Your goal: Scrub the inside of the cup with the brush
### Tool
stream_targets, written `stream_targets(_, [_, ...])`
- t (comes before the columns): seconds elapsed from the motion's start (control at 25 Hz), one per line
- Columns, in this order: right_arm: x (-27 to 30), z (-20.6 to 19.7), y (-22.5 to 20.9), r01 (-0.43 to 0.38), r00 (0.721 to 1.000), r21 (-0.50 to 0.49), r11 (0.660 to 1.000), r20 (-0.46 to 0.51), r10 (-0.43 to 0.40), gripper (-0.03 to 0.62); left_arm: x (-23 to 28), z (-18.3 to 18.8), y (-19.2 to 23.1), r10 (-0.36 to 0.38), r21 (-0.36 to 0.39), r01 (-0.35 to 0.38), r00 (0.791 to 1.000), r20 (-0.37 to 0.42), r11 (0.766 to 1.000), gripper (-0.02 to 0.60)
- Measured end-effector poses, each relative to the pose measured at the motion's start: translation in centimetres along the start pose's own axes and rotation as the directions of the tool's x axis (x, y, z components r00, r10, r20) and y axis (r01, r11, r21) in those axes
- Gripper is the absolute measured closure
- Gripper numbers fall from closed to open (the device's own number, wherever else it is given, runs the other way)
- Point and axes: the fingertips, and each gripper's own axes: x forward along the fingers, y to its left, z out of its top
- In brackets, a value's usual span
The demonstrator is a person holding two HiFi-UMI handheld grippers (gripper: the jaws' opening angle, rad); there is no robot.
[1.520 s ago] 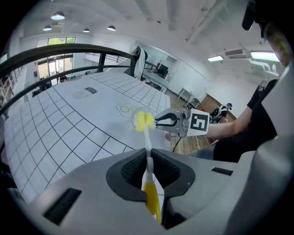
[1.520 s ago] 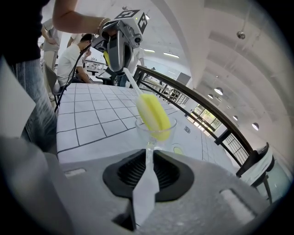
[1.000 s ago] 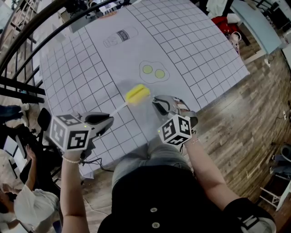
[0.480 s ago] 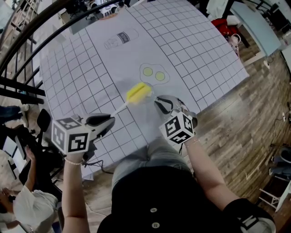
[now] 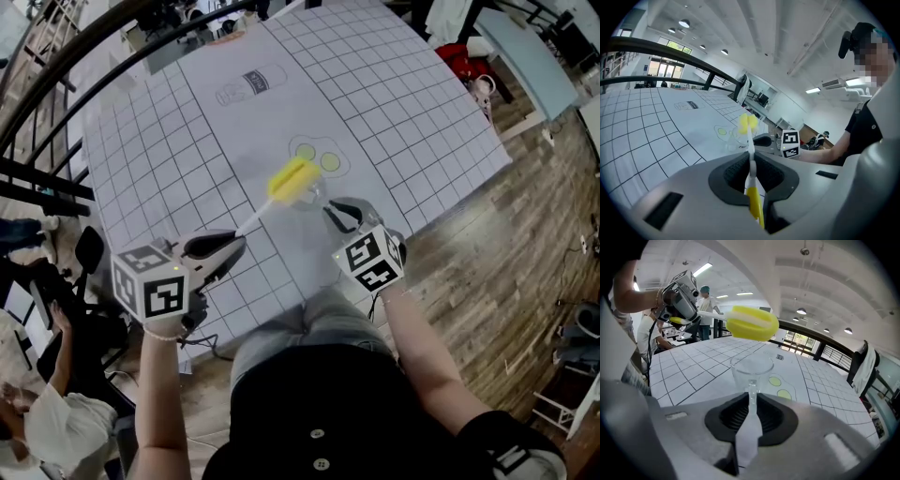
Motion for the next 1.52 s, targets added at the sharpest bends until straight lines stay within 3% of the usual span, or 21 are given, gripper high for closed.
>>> stream_targets(0.32, [0.4, -0.5, -1.0, 0.001, 1.0, 0.065, 0.998, -0.019, 0.0, 0.54, 0.5, 0.4, -0.3, 0.011, -0.016, -0.009, 0.997, 0.076, 1.0, 0.537])
stream_targets(0.64, [0.2, -0.3, -1.0, -0.02, 1.0, 0.12, 0.993, 0.006, 0.019, 0.529, 0.7, 0.3, -0.3, 0.026, -0.12, -0.003, 0.981, 0.19, 0.993, 0.537])
stream_targets(0.88, [-1.5, 1.9, -1.5, -0.01, 0.999, 0.072, 0.997, 0.039, 0.008, 0.496, 0.1, 0.9, 0.2, 0.072, -0.174, -0.026, 0.963, 0.26, 0.984, 0.537])
stream_targets(1.16, [-4.3, 6.7, -2.5, -0.091, 0.973, 0.236, 0.968, 0.228, 0.036, 0.497, -1.3, 2.7, 0.1, 0.15, -0.188, -0.081, 0.91, 0.386, 0.979, 0.537])
stream_targets(1.36, [-6.8, 11.4, -2.1, -0.159, 0.925, 0.248, 0.956, 0.376, 0.056, 0.515, -2.8, 4.4, -0.2, 0.186, -0.177, -0.113, 0.858, 0.479, 0.978, 0.537])
stream_targets(1.52, [-8.8, 14.7, -1.1, -0.217, 0.874, 0.236, 0.947, 0.478, 0.082, 0.594, -3.3, 4.8, 0.0, 0.243, -0.143, -0.198, 0.829, 0.504, 0.97, 0.537])
